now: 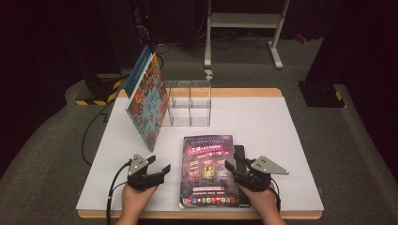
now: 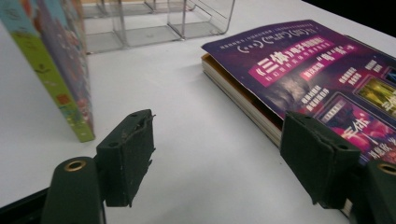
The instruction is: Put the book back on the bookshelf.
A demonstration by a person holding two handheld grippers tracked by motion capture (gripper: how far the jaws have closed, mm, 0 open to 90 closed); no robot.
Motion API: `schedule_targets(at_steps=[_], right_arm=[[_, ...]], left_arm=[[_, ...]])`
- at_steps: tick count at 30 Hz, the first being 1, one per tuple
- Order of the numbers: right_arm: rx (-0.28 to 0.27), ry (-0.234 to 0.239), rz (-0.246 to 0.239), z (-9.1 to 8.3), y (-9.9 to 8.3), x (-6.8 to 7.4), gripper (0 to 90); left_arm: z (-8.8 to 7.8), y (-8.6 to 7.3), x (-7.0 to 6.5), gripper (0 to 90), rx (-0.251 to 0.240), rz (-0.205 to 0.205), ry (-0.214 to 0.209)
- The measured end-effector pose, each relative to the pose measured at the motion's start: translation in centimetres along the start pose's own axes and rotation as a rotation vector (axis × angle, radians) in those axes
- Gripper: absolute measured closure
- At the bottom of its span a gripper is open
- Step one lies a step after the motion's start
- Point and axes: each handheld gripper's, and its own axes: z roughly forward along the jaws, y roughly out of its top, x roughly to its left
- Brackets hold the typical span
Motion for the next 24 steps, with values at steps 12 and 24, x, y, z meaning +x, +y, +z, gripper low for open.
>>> schedule_targets(at_steps=[12, 24], right_arm=[[0.021, -0.024, -0.014, 0.2, -0.1, 0.1, 47.5], [0.090, -0.092, -0.089, -0.3, -0.2, 0.2, 41.2]], left_arm=[[0.5, -0.9, -1.3, 19.2, 0.054, -0.020, -0.045], [1.4, -1.3, -3.4, 14.7, 0.081, -0.054, -0.131]])
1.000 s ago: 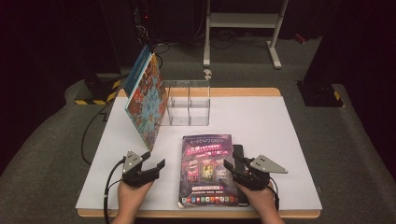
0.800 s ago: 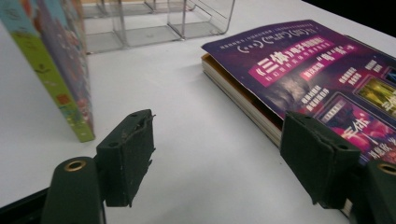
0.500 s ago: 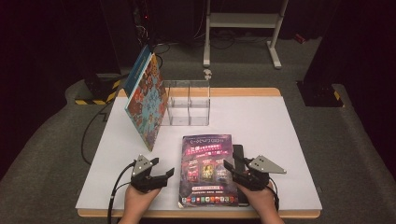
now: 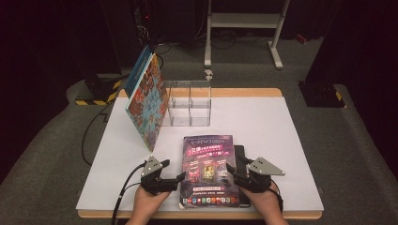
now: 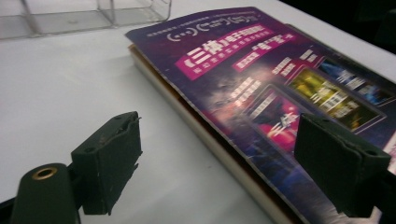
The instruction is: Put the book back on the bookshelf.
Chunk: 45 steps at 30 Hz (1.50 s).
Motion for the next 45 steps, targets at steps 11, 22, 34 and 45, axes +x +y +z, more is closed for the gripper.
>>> schedule_targets(at_steps=[11, 22, 34, 45], right_arm=[[0.017, -0.021, 0.013, -0.5, -1.3, -0.3, 35.1], [0.018, -0.028, 0.010, -0.8, -1.5, -0.4, 35.5], [0.020, -0.031, 0.014, -0.7, -1.5, -0.3, 36.0], [0.018, -0.027, 0.022, -0.7, -1.5, -0.3, 36.2]], left_arm=[[2.0, -0.9, -1.7, 12.7, 0.066, -0.024, -0.047], [2.9, -0.9, -1.5, 11.0, 0.090, -0.015, -0.022], [3.0, -0.9, -1.3, 10.5, 0.108, -0.032, -0.022], [3.2, -0.9, -1.5, 10.8, 0.123, -0.034, -0.027]])
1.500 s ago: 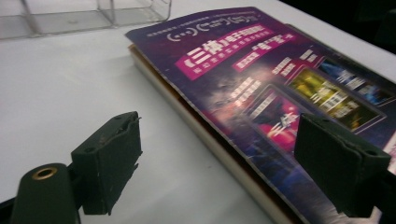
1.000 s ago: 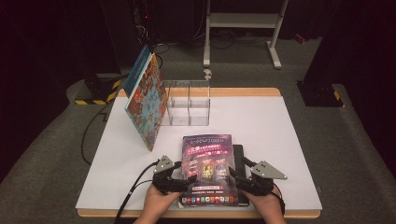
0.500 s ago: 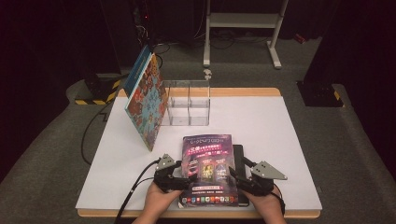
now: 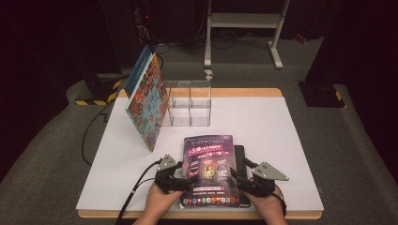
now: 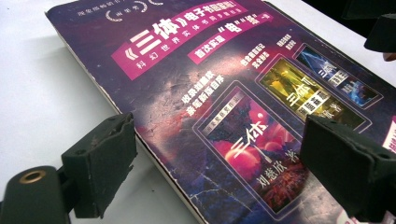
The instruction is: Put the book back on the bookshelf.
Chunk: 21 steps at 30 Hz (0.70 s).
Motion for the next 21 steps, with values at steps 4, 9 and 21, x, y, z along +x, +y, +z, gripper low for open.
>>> schedule_targets(at_steps=[4, 9, 21], right_arm=[[0.002, 0.001, 0.002, 0.08, -0.02, 0.00, 36.3], [0.002, 0.001, 0.002, 0.12, -0.02, 0.04, 36.3], [-0.006, -0.002, 0.002, -0.09, 0.09, 0.02, 36.5]], left_arm=[[0.13, 0.02, -0.18, 10.2, 0.000, -0.008, -0.004], [0.15, 0.08, -0.09, 9.5, 0.006, -0.006, 0.000], [0.86, 0.23, -0.03, 0.0, 0.063, -0.057, -0.018]])
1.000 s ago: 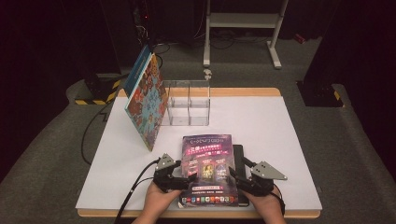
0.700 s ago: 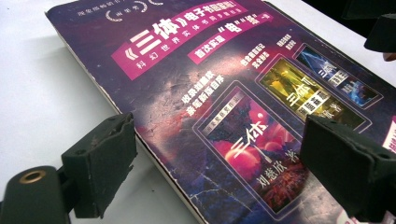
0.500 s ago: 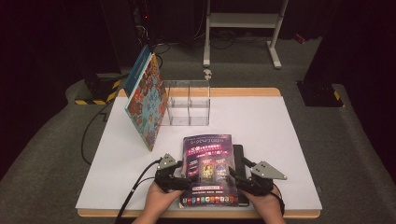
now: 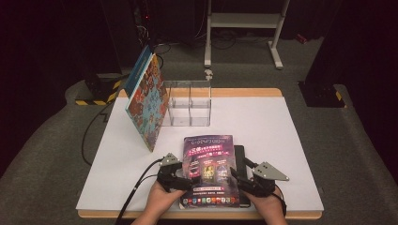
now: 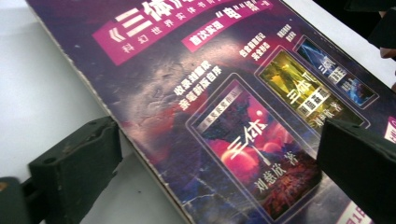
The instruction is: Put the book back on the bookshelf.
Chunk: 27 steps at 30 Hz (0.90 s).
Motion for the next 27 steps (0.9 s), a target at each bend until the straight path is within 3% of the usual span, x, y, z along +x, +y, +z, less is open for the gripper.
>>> schedule_targets(at_steps=[12, 19, 25, 27], right_arm=[[0.000, -0.001, -0.001, 0.0, 0.0, 0.0, 36.6], [0.000, 0.000, 0.000, 0.0, 0.0, 0.0, 36.8], [0.031, 0.002, 0.020, 0.4, 0.1, 0.1, 35.9], [0.053, -0.009, 0.021, 0.9, 0.4, 0.2, 34.2]], left_arm=[[-0.1, 0.1, -1.3, 0.4, -0.038, 0.046, -0.018], [0.1, 0.1, -2.2, 0.3, -0.029, 0.087, -0.022], [-1.3, 0.1, -1.1, 0.8, -0.074, 0.087, 0.000], [-2.0, 0.1, -0.6, 1.3, -0.101, 0.107, 0.022]])
